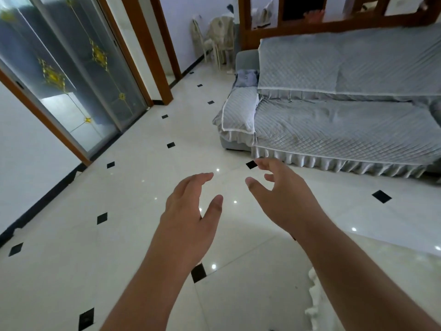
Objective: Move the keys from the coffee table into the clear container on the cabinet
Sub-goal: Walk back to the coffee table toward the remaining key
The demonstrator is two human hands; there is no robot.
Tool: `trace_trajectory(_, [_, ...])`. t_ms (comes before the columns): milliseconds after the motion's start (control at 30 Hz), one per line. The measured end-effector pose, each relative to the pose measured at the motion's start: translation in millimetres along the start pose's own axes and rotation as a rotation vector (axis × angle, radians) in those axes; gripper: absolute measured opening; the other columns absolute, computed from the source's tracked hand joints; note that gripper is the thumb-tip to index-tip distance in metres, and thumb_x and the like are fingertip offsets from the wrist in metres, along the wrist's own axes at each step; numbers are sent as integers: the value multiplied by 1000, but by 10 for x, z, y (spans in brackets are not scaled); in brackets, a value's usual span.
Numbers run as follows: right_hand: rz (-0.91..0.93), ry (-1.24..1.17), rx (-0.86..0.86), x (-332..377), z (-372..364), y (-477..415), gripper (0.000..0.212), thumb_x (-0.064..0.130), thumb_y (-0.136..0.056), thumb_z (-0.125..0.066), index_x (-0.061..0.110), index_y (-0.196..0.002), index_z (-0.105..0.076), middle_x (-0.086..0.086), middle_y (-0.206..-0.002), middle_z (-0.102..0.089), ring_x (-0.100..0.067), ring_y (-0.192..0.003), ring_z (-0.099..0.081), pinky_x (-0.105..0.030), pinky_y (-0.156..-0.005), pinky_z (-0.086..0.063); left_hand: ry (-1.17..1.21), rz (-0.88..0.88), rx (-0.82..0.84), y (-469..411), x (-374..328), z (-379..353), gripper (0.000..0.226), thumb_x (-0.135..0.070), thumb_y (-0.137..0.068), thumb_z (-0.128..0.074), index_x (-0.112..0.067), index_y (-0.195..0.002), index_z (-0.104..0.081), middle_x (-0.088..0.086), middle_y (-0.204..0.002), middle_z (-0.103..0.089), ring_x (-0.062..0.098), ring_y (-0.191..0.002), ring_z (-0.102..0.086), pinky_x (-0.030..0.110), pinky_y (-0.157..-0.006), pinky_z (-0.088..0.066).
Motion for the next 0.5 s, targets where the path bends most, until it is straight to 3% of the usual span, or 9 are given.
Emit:
trace_trajectory(133, [-16,18,-28,-140,214,-458,50,51,-91,-57,33,-137,-48,18,-136,-54,-4,-121,-53,-28,-94,-41,27,-17,33,-439,-55,-241,40,-51,-90,-48,-55,-129,-38,-40,-123,-35,-5,-124,-35,23,-89,-34])
trace_trajectory(333, [-102,26,-119,-516,615,-890,46,49,-91,-58,35,-134,-49,19,-130,-57,-4,-118,-55,-28,-89,-41,46,-69,105,-1141,-263,-641,40,-49,-90,-49,-53,-129,-40,-31,-128,-37,-3,-119,-41,11,-81,-32])
trace_trajectory(500, [-213,50,-213,-922,870,-1151,47,50,-91,-58,36,-134,-49,19,-132,-56,-3,-117,-55,-27,-87,-40,29,-201,169,-1702,-483,-1041,39,-47,-90,-50,-46,-129,-44,-30,-128,-40,1,-121,-41,33,-95,-40])
Point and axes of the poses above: each hand's wrist, its own y-axis away from the middle knuckle, its own z-axis out of the back of the hand, x = y × z, the point moved 6 cm from there along -y, towards the middle knuckle
